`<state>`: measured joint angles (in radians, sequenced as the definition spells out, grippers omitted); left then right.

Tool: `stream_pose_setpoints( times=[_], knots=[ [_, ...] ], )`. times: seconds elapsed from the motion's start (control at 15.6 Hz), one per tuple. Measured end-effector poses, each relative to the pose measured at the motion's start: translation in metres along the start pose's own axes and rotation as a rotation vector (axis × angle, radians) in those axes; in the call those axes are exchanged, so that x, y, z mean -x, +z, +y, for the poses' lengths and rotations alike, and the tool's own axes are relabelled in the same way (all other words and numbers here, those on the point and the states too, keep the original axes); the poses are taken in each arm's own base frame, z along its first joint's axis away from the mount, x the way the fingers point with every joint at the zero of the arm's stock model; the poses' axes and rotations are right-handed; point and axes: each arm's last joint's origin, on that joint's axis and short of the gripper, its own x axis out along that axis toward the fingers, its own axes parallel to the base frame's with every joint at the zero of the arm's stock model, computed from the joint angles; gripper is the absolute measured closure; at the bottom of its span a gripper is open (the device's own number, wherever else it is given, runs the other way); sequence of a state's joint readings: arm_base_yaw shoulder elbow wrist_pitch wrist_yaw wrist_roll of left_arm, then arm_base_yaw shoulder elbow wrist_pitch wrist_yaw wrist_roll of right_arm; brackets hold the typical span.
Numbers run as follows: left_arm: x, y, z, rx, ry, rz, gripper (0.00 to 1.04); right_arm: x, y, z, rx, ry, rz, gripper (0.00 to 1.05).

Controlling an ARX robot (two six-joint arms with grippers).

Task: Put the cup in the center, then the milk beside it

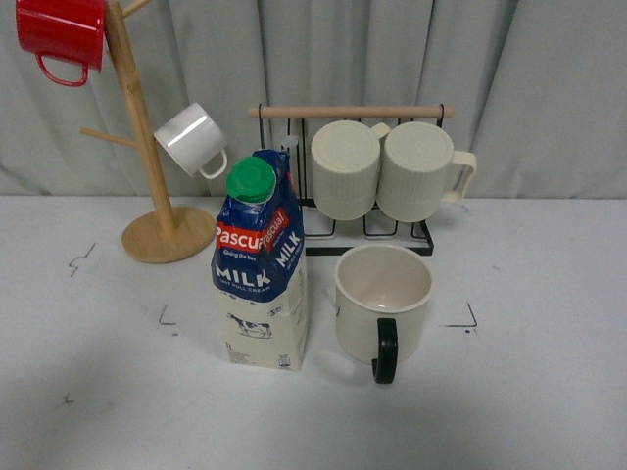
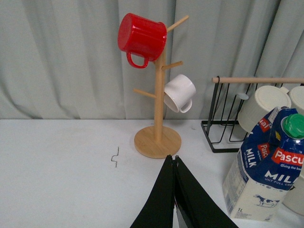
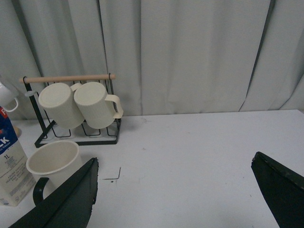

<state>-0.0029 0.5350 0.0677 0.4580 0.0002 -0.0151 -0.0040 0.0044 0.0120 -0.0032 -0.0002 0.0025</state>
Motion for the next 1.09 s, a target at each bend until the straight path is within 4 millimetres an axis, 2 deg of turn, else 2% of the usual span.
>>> stream_pose_setpoints(
  times=[0.32, 0.38, 0.96, 1.09],
  knots=[
    [0.010, -0.004, 0.000, 0.000, 0.001, -0.009, 1.03, 0.000, 0.000, 0.000, 0.000, 0.000, 0.000, 0.06],
    [0.013, -0.012, 0.000, 0.000, 0.001, -0.003, 1.03, 0.000, 0.000, 0.000, 0.000, 0.000, 0.000, 0.06],
    [0.027, -0.011, 0.000, 0.000, 0.001, -0.024, 1.03, 0.000, 0.000, 0.000, 0.000, 0.000, 0.000, 0.06],
    [0.037, -0.015, 0.000, 0.000, 0.001, 0.003, 1.03, 0.000, 0.000, 0.000, 0.000, 0.000, 0.000, 0.06]
  ],
)
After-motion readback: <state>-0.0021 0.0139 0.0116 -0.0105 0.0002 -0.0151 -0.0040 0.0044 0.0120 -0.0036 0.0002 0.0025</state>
